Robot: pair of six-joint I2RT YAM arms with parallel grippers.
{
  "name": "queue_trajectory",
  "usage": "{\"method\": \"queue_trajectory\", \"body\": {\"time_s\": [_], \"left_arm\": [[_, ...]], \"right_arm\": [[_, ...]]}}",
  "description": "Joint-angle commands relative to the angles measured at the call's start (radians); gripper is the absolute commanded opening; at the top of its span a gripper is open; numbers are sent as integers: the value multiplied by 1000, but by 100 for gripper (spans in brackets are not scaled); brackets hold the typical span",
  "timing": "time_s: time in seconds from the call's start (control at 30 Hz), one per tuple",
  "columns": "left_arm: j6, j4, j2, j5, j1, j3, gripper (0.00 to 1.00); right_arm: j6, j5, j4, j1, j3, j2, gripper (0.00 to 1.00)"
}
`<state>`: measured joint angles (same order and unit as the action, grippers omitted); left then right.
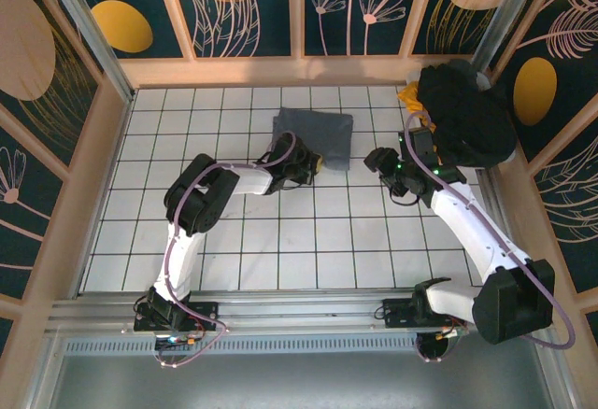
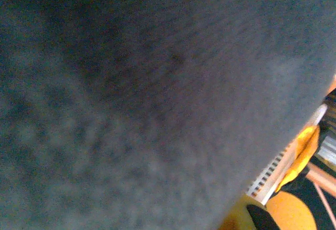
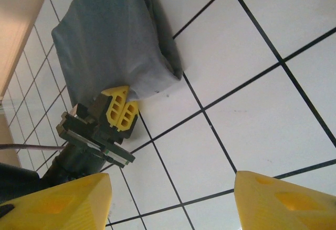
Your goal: Fold and stack the t-shirts
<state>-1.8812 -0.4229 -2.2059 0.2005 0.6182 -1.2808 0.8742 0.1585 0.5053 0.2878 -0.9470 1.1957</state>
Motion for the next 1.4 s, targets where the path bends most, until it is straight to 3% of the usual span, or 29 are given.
{"method": "queue_trajectory", "body": {"time_s": [0.0, 0.27, 0.37, 0.47, 0.57, 0.83, 1.07, 1.1, 1.2, 1.27, 1.3, 1.33, 1.37], "left_arm": [[34, -15, 34, -38, -121, 35, 0], [439, 15, 144, 139, -481, 138, 0], [643, 74, 119, 256, -614, 90, 0], [839, 179, 95, 304, -711, 42, 0], [1013, 307, 70, 299, -781, -3, 0], [1201, 430, 58, 286, -877, -40, 0], [1258, 509, 53, 253, -888, -101, 0], [1247, 504, 62, 255, -889, -97, 6], [1183, 465, 134, 255, -887, -38, 93], [1131, 430, 219, 255, -885, 27, 99], [1108, 421, 260, 248, -881, 56, 99], [1081, 412, 311, 239, -871, 91, 99], [1055, 406, 363, 224, -858, 129, 99]], "right_arm": [[-4, 4, 23, 1, -39, 1, 63], [-33, 41, -11, 6, -49, 33, 63], [-67, 84, -58, 11, -50, 46, 63], [-96, 133, -106, 16, -51, 57, 62], [-112, 165, -134, 16, -55, 70, 63], [-122, 189, -154, 16, -70, 112, 62], [-137, 243, -220, 17, -54, 108, 62], [-135, 255, -243, 17, -47, 99, 63], [-121, 295, -343, 17, -15, 55, 66], [-99, 319, -419, 16, 7, 22, 71], [-88, 330, -446, 13, 15, 13, 79], [-75, 340, -471, 7, 23, 6, 98], [-61, 346, -481, 1, 26, 5, 99]]}}
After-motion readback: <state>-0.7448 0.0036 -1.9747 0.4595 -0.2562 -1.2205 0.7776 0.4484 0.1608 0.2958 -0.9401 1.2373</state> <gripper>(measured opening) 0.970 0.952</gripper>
